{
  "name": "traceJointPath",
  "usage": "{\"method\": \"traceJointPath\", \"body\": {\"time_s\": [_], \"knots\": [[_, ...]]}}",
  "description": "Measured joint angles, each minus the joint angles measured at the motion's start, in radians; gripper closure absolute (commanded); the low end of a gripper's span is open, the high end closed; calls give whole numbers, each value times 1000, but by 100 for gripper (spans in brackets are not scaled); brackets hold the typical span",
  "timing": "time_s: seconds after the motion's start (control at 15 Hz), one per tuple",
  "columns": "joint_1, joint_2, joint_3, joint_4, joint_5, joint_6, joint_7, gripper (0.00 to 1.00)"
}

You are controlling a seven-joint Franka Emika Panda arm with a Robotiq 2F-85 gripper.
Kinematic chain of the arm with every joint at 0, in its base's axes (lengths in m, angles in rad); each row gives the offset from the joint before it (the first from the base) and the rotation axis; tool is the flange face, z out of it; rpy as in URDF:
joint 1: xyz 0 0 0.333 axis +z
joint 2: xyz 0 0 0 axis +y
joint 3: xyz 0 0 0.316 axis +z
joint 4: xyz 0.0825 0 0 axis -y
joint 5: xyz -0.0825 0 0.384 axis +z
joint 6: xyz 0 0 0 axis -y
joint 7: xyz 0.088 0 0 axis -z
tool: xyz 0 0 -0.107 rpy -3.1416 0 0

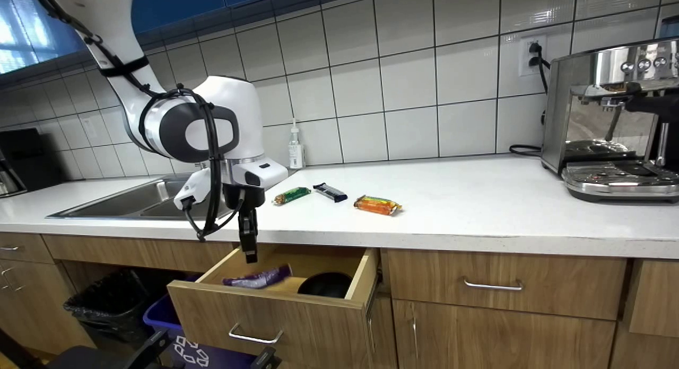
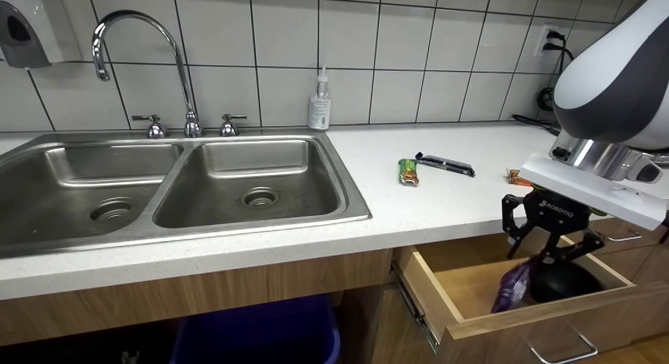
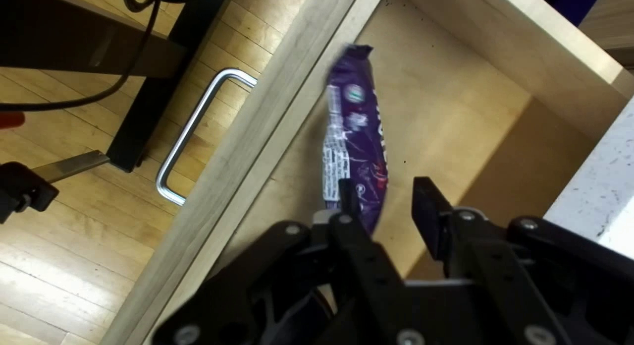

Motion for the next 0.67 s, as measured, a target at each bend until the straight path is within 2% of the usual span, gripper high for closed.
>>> {"method": "traceJointPath", "body": {"time_s": [0.27,0.67], "knots": [[0,-1,1,0,0,0,0,3],[0,-26,2,0,0,-2,0,0]]}}
